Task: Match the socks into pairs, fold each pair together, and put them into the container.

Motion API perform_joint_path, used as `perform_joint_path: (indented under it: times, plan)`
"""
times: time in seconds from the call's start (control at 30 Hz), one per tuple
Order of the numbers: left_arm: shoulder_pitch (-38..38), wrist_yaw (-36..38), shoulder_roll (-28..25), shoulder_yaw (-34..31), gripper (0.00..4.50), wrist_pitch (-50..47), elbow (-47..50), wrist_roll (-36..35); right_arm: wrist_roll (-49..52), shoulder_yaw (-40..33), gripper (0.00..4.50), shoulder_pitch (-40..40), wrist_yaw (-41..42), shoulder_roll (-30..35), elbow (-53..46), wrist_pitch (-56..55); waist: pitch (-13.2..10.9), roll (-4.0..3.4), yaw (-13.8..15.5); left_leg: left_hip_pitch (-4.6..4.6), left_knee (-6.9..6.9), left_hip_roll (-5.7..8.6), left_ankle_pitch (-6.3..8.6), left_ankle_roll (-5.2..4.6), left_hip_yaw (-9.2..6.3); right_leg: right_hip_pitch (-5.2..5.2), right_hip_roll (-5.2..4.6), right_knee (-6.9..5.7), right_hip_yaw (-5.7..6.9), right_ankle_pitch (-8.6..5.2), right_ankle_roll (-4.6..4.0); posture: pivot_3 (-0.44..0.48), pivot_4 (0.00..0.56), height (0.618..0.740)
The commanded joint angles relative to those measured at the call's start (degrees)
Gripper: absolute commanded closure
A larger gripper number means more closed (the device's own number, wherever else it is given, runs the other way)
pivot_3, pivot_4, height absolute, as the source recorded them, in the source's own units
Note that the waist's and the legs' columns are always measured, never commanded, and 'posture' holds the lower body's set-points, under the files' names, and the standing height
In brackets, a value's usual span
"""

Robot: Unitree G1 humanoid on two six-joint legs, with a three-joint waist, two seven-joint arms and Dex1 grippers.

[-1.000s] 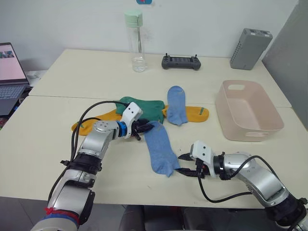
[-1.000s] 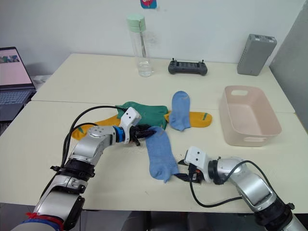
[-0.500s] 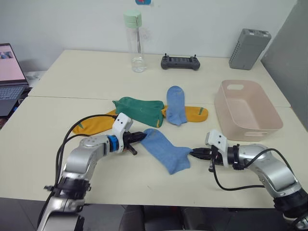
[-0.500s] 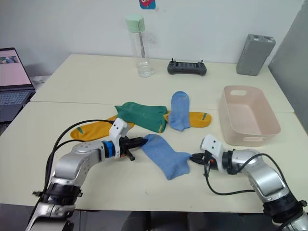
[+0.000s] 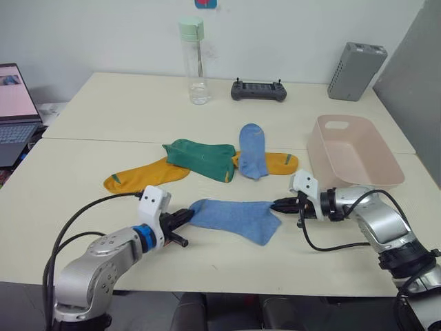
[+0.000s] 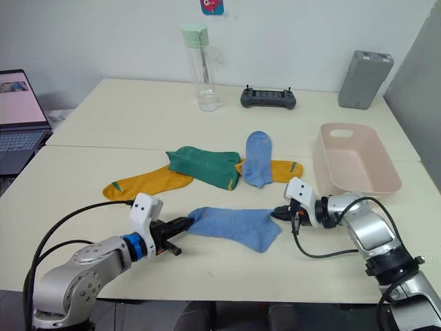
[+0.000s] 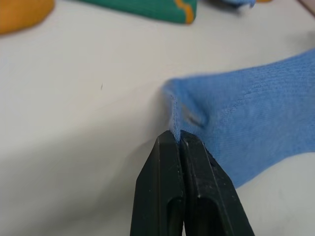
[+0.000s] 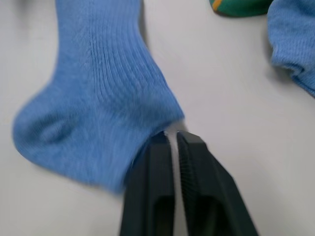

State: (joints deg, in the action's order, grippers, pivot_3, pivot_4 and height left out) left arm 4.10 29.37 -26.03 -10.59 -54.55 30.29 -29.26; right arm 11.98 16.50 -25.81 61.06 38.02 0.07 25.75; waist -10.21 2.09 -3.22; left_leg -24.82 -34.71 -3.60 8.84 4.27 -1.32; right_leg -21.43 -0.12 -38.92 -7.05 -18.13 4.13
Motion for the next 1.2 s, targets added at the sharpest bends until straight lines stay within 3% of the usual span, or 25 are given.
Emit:
perform_joint_path:
  times: [0.03,0.23,0.33,0.43,0.63,0.77,1.03,1.2]
  plan:
    - [0.33,0.07,0.40,-1.52,3.89,1.81,2.43,-2.11,0.83,-3.31,2.79,-0.90,-0.86,0.03,-1.21,-0.20,0.00,-0.01,0.19,0.00,0.01,-0.01,0.00,0.00,-0.03,-0.01,0.00,-0.02,0.05,0.00,-0.01,0.000,0.150,0.740]
    - [-1.53,2.45,-2.79,-4.87,2.02,6.62,-0.65,-2.42,10.89,-13.13,0.62,5.69,-4.22,-0.20,-11.77,10.56,-0.01,-0.01,0.33,-0.01,0.02,-0.03,0.00,0.00,-0.05,-0.01,0.03,-0.04,0.05,-0.11,-0.17,0.000,0.150,0.740]
    - [-3.59,7.31,-6.47,-4.94,1.09,8.47,-3.61,-3.49,13.92,-13.60,0.59,11.44,-6.84,-0.77,-19.59,15.78,0.00,0.00,0.31,-0.01,0.08,-0.05,0.00,0.00,-0.07,-0.04,0.04,-0.04,0.07,-0.17,-0.26,0.000,0.150,0.740]
    - [-6.24,10.48,-9.68,-0.29,1.09,11.60,-8.75,-0.03,11.50,-10.73,0.59,15.14,-11.34,-2.58,-22.41,16.48,0.00,-0.01,0.16,-0.01,0.14,-0.06,0.00,0.01,-0.04,-0.12,0.04,-0.04,0.06,-0.20,-0.31,0.000,0.150,0.740]
    - [-7.74,11.80,-11.32,5.31,1.09,14.97,-14.00,4.35,6.68,-6.18,0.59,16.49,-15.78,-3.96,-22.17,13.75,-0.01,0.00,-0.21,-0.02,0.13,-0.06,0.00,0.01,0.17,-0.29,-0.01,-0.02,-0.10,-0.16,-0.23,0.000,0.150,0.740]
    - [-5.71,12.39,-11.77,4.57,1.95,14.51,-12.23,3.16,8.41,-7.04,1.46,17.17,-16.24,-4.76,-23.68,14.92,0.00,0.00,-0.13,-0.04,0.32,-0.09,0.00,0.01,0.15,-0.33,0.00,-0.05,-0.06,-0.19,-0.29,0.000,0.150,0.740]
    - [-3.04,11.07,-10.09,3.71,4.38,12.90,-8.50,0.34,11.89,-9.24,4.38,18.09,-15.50,-3.91,-24.92,16.21,0.00,0.00,-0.05,-0.04,0.55,-0.08,0.00,0.01,0.11,-0.35,0.01,-0.03,0.00,-0.15,-0.20,0.000,0.150,0.740]
    - [-1.01,8.75,-8.20,3.35,4.45,9.21,-4.30,-2.40,14.51,-11.00,4.45,20.69,-14.58,-1.21,-28.84,18.14,0.00,0.01,-0.03,-0.04,0.55,-0.08,0.00,0.01,0.09,-0.34,0.01,-0.03,0.00,-0.21,-0.28,0.000,0.150,0.740]
